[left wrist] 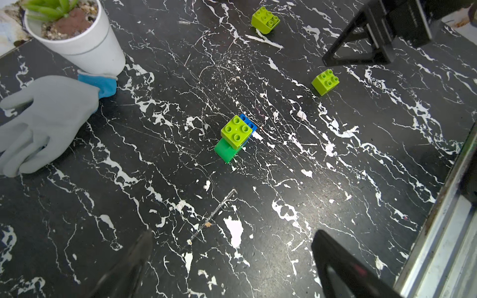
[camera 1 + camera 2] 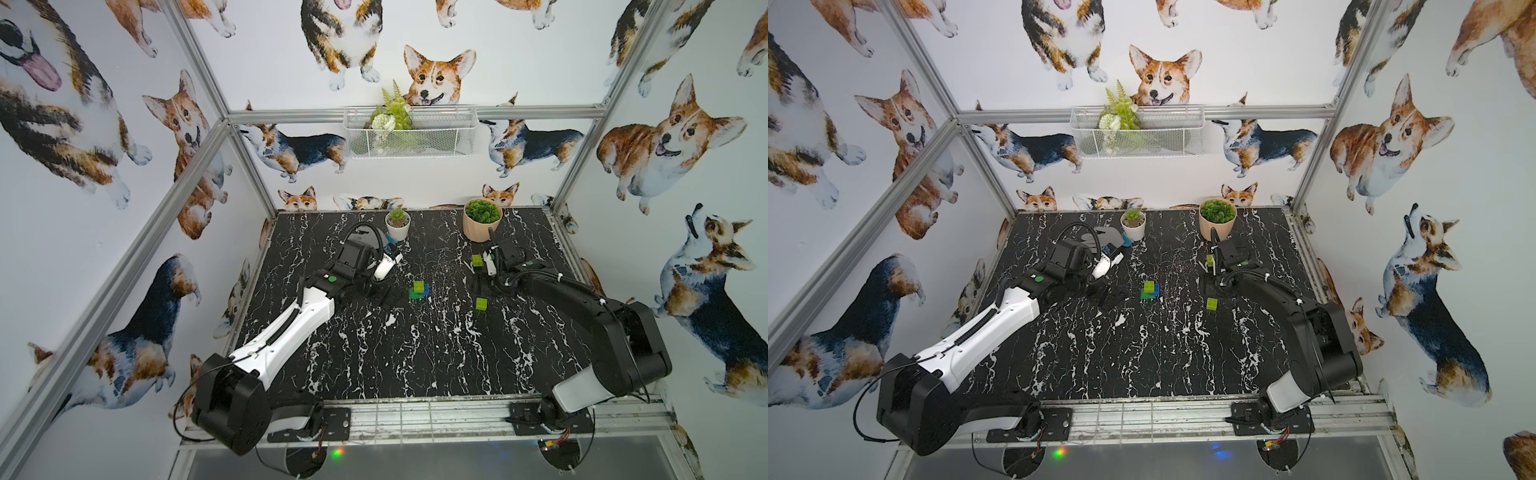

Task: Assemble the letter s with lego
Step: Pick up the lego brick from the center of the board, then place the lego brick at the center of the board.

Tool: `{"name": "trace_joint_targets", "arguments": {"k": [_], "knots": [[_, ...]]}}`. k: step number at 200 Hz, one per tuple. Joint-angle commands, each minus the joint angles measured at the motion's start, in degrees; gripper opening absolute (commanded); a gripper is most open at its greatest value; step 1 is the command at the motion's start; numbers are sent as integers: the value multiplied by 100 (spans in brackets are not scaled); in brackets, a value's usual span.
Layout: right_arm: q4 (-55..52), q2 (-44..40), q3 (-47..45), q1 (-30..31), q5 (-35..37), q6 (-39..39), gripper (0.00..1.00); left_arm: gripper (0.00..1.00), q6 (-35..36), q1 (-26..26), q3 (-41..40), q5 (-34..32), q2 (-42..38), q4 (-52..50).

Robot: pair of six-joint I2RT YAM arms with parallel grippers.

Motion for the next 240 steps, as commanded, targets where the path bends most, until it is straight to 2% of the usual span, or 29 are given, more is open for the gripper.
{"name": "trace_joint_targets", "arguments": {"k": [1, 37, 56, 117, 131, 158, 186, 240], "knots": [[-14, 101, -145, 167, 317, 672, 74, 100, -276, 55, -125, -20, -60, 98], [-116, 328, -300, 367, 526, 1090, 64, 100, -376, 82, -293, -10, -131, 157], [-138, 396, -329, 439, 657, 1229, 64, 100, -391, 95, -343, -40, -176, 159], [-110, 682, -257, 512, 828, 1321, 37, 100, -385, 110, -309, 12, -160, 123], [-102, 736, -244, 509, 893, 1302, 34, 100, -377, 117, -305, 21, -150, 118], [-94, 809, -158, 519, 944, 1201, 33, 100, -365, 113, -300, 29, -133, 58], [-90, 871, 19, 530, 850, 1075, 24, 100, -358, 116, -290, 54, -107, 38], [-255, 1371, 837, 1031, 825, 1287, 26, 100, -347, 220, -229, 27, -157, -107]]}}
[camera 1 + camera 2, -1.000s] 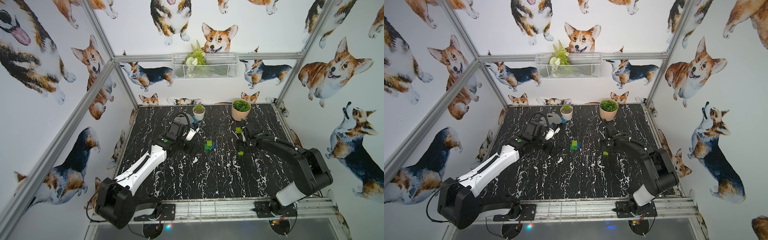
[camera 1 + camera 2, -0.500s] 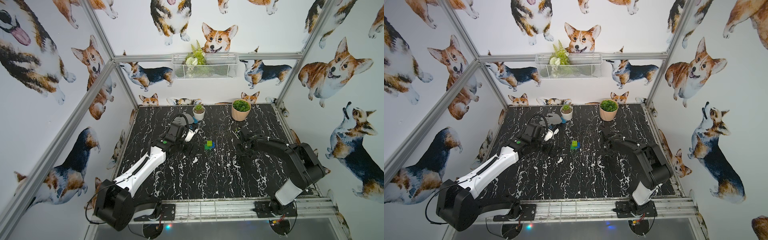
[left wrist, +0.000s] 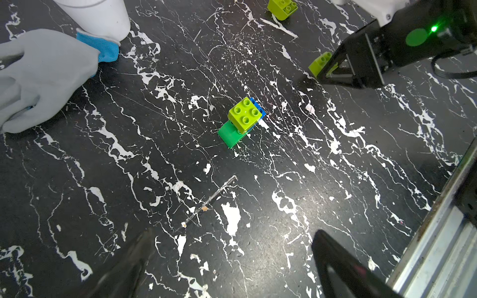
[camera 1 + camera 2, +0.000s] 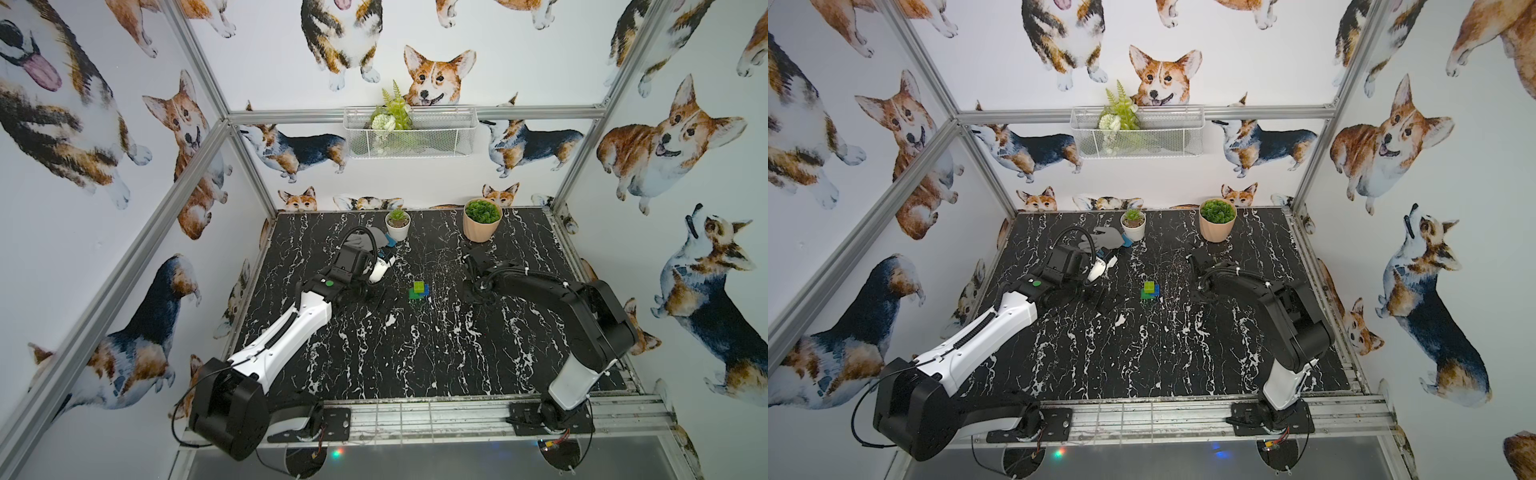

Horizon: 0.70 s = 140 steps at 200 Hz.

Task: Assemble the letter s with lego
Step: Place the lego brick at the center of the board.

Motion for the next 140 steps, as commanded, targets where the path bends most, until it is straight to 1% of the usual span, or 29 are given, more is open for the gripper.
{"name": "trace_joint_targets", "arguments": {"k": [1, 38, 91, 100, 133, 140], "knots": [[-168, 246, 275, 92, 14, 154, 26, 100, 23, 71, 40, 48, -44, -80], [-244, 738, 790, 404, 3, 258, 28, 100, -39, 143, -21, 176, -98, -20], [-232, 1117, 1014, 484, -78, 358, 34, 100, -40, 213, -34, 250, -90, -12], [-232, 1115, 1020, 490, -71, 369, 37, 100, -40, 222, -39, 275, -68, -5], [-284, 1029, 1015, 491, 0, 369, 61, 100, -31, 229, -12, 341, -10, -18], [-298, 973, 1013, 490, 24, 374, 62, 100, -32, 235, -5, 348, -10, -13]]}}
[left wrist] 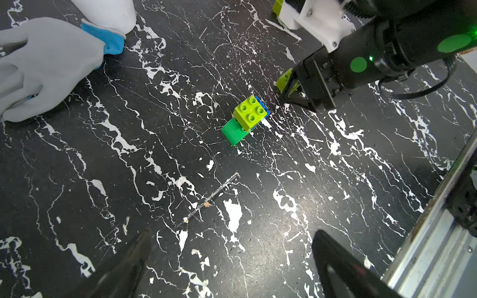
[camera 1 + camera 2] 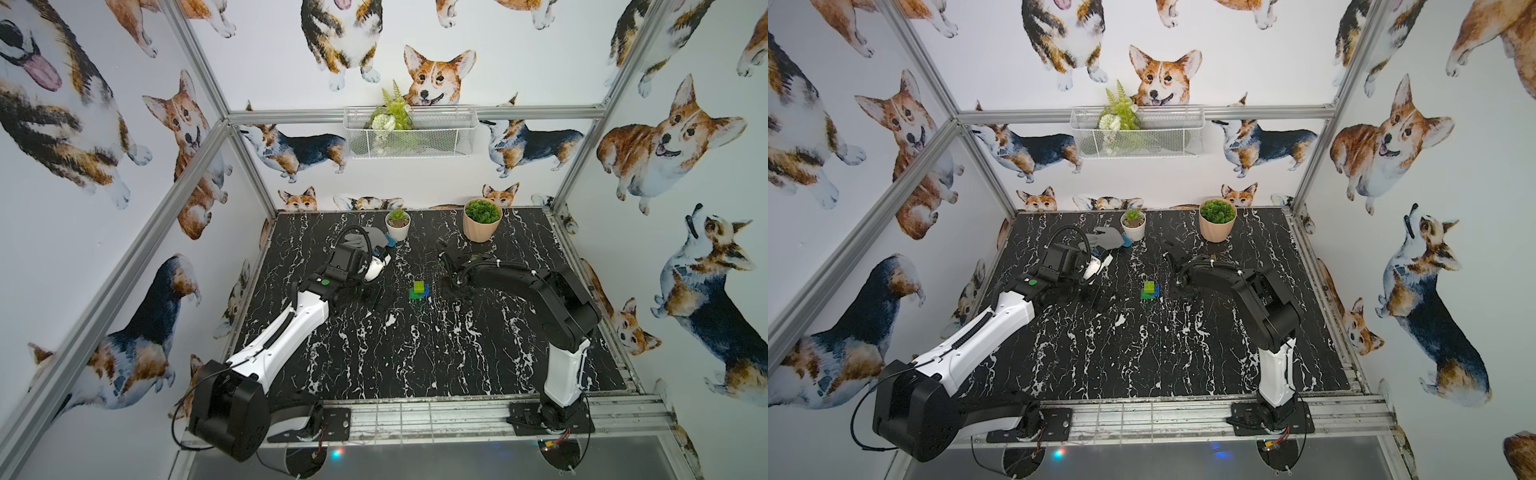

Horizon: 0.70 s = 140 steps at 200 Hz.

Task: Assemble the letter s with lego
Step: Place the lego brick at the center of the board, then pick up the lego brick from the center of the board.

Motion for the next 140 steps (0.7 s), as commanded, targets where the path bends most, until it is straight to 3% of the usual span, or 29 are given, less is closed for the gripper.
{"name": "trace_joint_targets", "arguments": {"k": [1, 41, 88, 117, 140], "knots": [[-192, -105, -3, -8, 100, 148, 62, 100, 12, 19, 28, 134, 16, 29], [-424, -646, 24, -195, 290, -389, 78, 100, 48, 15, 66, 134, -1, -38], [-321, -1229, -1, -1280, -16, -1606, 77, 100, 79, 34, 47, 91, -80, -117], [-389, -1016, 387, -1660, -191, -2736, 79, 100, 136, 35, 73, 68, -63, -163], [-219, -703, 636, -1825, -283, -3184, 79, 100, 145, 46, 73, 64, -74, -190]]}}
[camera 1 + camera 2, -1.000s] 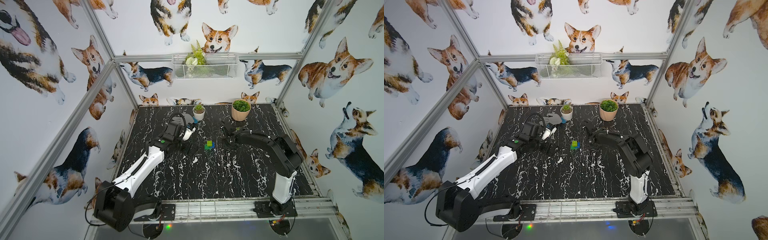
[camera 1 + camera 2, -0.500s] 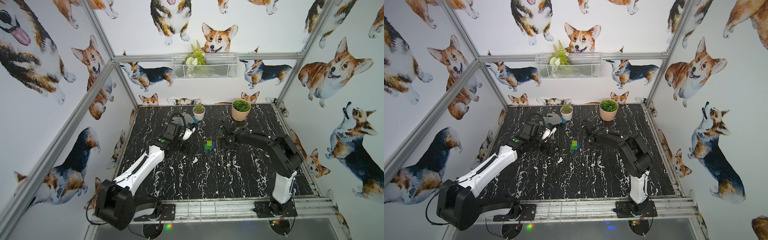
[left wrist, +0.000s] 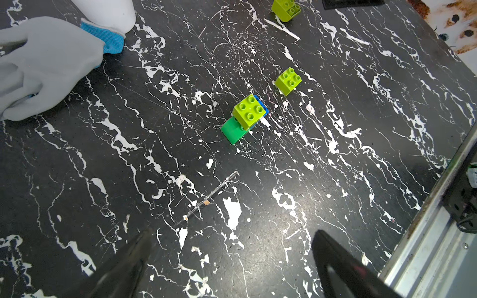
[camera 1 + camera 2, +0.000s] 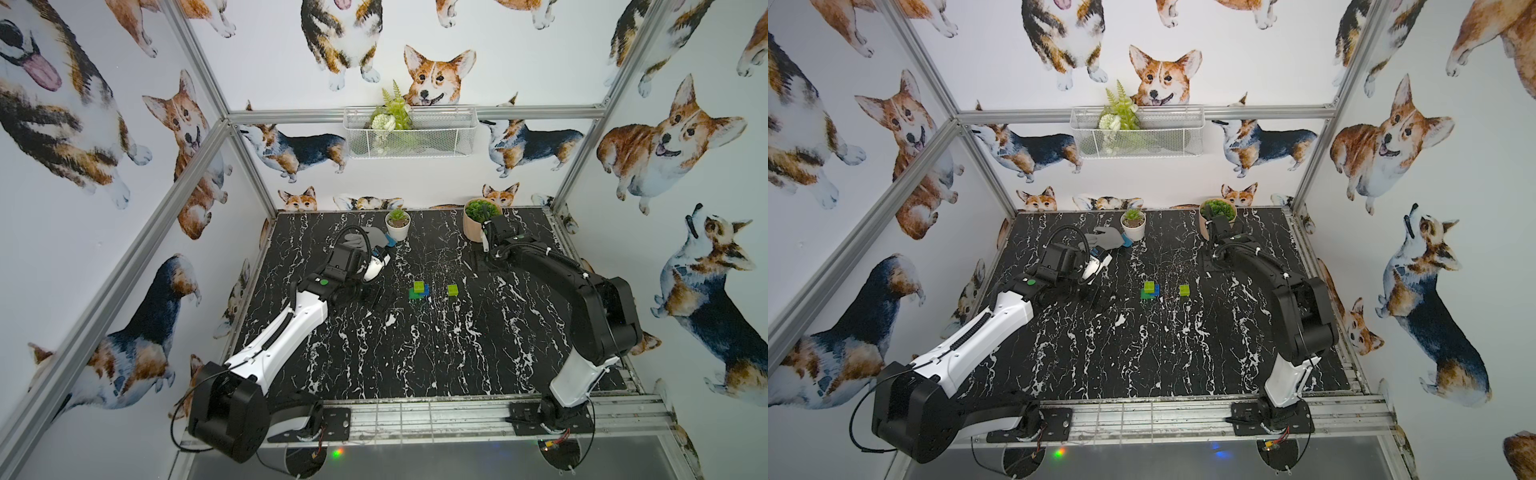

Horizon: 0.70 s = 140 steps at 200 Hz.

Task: Assemble the letter s with lego
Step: Pick up the lego brick from the center of the board.

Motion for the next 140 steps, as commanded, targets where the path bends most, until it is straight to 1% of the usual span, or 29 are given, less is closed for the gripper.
{"name": "trace_joint_targets", "arguments": {"k": [1, 31, 72, 99, 126, 130, 140], "knots": [[87, 274, 211, -119, -147, -916, 79, 100, 97, 17, 38, 39, -27, -100], [109, 936, 716, -136, -249, -1196, 77, 100, 117, 27, 24, 19, -48, -146], [117, 1696, 1325, -156, -209, -1156, 74, 100, 149, 43, -19, -17, -88, -214], [13, 2049, 1656, -198, -179, -1079, 70, 100, 149, 49, -35, -17, -97, -228], [13, 2208, 1718, -233, -296, -934, 64, 100, 149, 43, -46, -18, -79, -229], [9, 2229, 1726, -243, -286, -924, 60, 100, 149, 43, -38, -16, -73, -225], [-18, 2254, 1736, -263, -284, -883, 58, 100, 158, 43, -30, -18, -61, -237]]}}
